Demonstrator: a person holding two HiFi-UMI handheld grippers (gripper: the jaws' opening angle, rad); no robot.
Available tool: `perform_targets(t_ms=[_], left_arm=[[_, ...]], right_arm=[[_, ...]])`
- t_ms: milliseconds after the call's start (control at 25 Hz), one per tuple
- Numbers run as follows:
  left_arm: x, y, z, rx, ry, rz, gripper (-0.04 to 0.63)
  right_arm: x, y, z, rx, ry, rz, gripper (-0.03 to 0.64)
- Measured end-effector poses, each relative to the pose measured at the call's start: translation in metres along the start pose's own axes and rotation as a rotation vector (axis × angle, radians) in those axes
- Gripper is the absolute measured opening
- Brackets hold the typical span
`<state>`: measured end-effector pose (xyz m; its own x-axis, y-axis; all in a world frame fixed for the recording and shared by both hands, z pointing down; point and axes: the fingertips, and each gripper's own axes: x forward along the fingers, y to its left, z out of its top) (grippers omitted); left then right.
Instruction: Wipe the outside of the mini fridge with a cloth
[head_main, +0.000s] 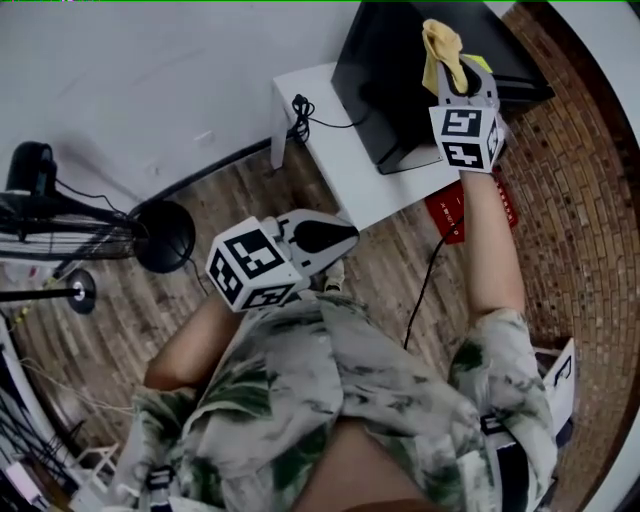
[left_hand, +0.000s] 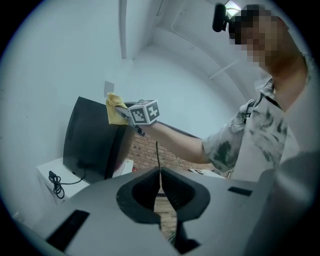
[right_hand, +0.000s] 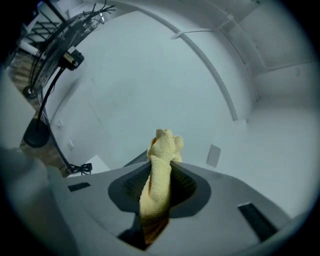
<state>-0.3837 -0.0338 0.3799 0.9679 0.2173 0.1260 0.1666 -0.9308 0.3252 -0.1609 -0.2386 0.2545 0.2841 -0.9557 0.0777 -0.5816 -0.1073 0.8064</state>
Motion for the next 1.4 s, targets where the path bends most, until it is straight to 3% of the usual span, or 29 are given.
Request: perform_targets(t_ms=[160,240,800,1200,1400], left_arm=[[-0.008,0.000,-0.007,0.001,0.018,-0.008,0.028],[-0.014,0.001,-0.009,-0.007,0.016,-0.002,0.028],[-0.048,0.000,-0.024,-0.029,0.012,0.038,0.028],[-0.056,0.000,-0.047,-0.074,0.047,0.045,0.028],[-0.060,0.001,-0.046,-0.074,0.045,0.058,0.028]], right_arm=[[0.003,0.015,0.000,-0.155,0.056,-0.061,0.097],[0.007,0.029,-0.007,-0.174,0.088,-0.051,0.097],[0.027,0.123,-0.088,-0.122,0.309,0.065,0.097],[0.038,0.207,-0.158,-0.100,0.467,0.232,0.097],[0.036,0.226,-0.165,-0.070,0.485,0.303,0.097]])
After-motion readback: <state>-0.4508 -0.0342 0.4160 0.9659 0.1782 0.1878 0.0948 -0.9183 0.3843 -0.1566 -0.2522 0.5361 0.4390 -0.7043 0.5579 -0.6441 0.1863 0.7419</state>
